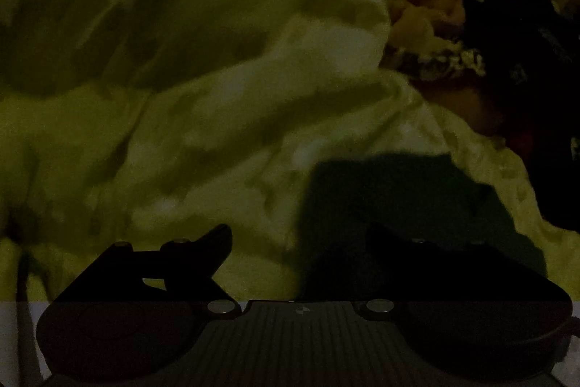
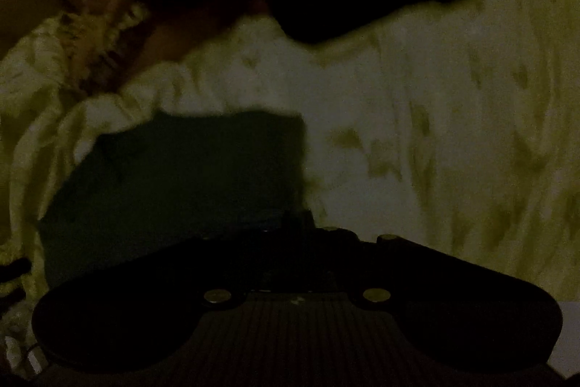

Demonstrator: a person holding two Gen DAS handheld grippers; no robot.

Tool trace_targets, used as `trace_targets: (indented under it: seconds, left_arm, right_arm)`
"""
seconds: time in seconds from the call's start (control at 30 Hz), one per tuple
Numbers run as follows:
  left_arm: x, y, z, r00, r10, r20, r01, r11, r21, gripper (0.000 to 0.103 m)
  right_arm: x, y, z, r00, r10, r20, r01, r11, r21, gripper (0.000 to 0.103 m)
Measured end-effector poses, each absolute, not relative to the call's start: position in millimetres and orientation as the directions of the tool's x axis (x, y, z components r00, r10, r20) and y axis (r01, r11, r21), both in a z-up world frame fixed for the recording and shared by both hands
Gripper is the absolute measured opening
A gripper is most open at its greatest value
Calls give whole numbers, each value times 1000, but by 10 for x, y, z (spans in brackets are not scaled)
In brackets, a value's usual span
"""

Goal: Fold small clothes

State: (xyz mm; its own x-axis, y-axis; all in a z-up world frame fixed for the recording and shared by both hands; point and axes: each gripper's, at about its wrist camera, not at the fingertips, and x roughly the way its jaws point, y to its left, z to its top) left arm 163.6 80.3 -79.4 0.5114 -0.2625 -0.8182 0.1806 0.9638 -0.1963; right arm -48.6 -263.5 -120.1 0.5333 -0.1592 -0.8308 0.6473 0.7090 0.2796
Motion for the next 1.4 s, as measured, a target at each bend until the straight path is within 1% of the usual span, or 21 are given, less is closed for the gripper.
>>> trace_targets:
  seconds: [0.13,0.2,0.23,0.27,0.3,0.33,0.37,0.43,0.47,0.6,0.7,0.83,0.93,0.97,1.0,1.03,1.07,1.13,1.27,1.4]
  left_arm:
    - [1688,682,-827,506,-278,-817,215,957,-193,103]
    - [1718,593,-987,443,-242,-863,240,960,-146,103]
    - [1736,550,-1099,401,-187,-897,237,967,-96,103]
    - [1735,545,-1162,385,-153,-910,226,972,-68,103]
    - [1730,570,-1207,374,-143,-916,214,975,-64,103]
    - [1721,609,-1229,366,-144,-919,198,977,-74,103]
    - [1704,654,-1219,368,-148,-918,182,980,-85,103]
    - [1643,736,-1143,382,-160,-910,176,979,-98,103]
    - [1600,787,-1087,387,-172,-906,183,977,-108,103]
    - [1341,1104,-811,414,-226,-882,199,968,-155,103]
    - [1134,1386,-589,420,-227,-879,181,970,-164,103]
    - [827,1934,-288,378,-207,-902,138,976,-166,103]
    - [601,2196,-228,317,-232,-920,182,967,-181,103]
    - [519,2224,-255,283,-249,-926,210,958,-193,103]
    - [434,2215,-301,249,-269,-930,235,949,-212,103]
    - [353,2187,-369,213,-296,-931,248,938,-241,103]
    - [289,2153,-448,177,-323,-930,248,929,-275,103]
    - [160,2057,-623,117,-369,-922,235,912,-336,103]
    - [-45,1880,-944,40,-381,-924,218,906,-364,103]
    - [-210,1792,-1099,-8,-334,-943,306,897,-320,103]
  right_arm:
    - [-441,-2610,-1209,522,-191,-831,641,730,235,4]
    - [-341,-2605,-1355,461,-169,-871,645,738,199,10]
    - [-289,-2641,-1440,422,-152,-893,654,733,184,20]
    - [-274,-2662,-1499,397,-148,-906,672,719,176,23]
    - [-294,-2679,-1502,401,-150,-904,685,704,187,23]
    - [-319,-2697,-1473,414,-149,-898,694,690,205,27]
    - [-352,-2709,-1426,430,-145,-891,698,679,226,44]
    - [-454,-2693,-1301,461,-151,-875,693,677,248,66]
    - [-514,-2679,-1240,475,-150,-867,683,685,255,65]
    - [-859,-2605,-968,524,-92,-847,630,711,312,65]
    - [-1192,-2560,-700,566,-43,-823,583,727,364,68]
    - [-1665,-2496,-331,573,120,-811,455,776,437,69]
    - [-1985,-2380,-109,468,236,-851,295,866,403,72]
    - [-2069,-2314,-89,422,241,-874,243,899,365,72]
    - [-2146,-2241,-120,382,214,-899,213,927,310,72]
    - [-2188,-2198,-197,356,196,-914,220,933,286,68]
    - [-2214,-2172,-290,339,198,-920,253,922,292,58]
    - [-2207,-2111,-540,321,231,-918,334,880,338,48]
    - [-2166,-1888,-955,316,227,-921,431,831,352,48]
    - [-2318,-1846,-1239,300,251,-920,562,733,383,48]
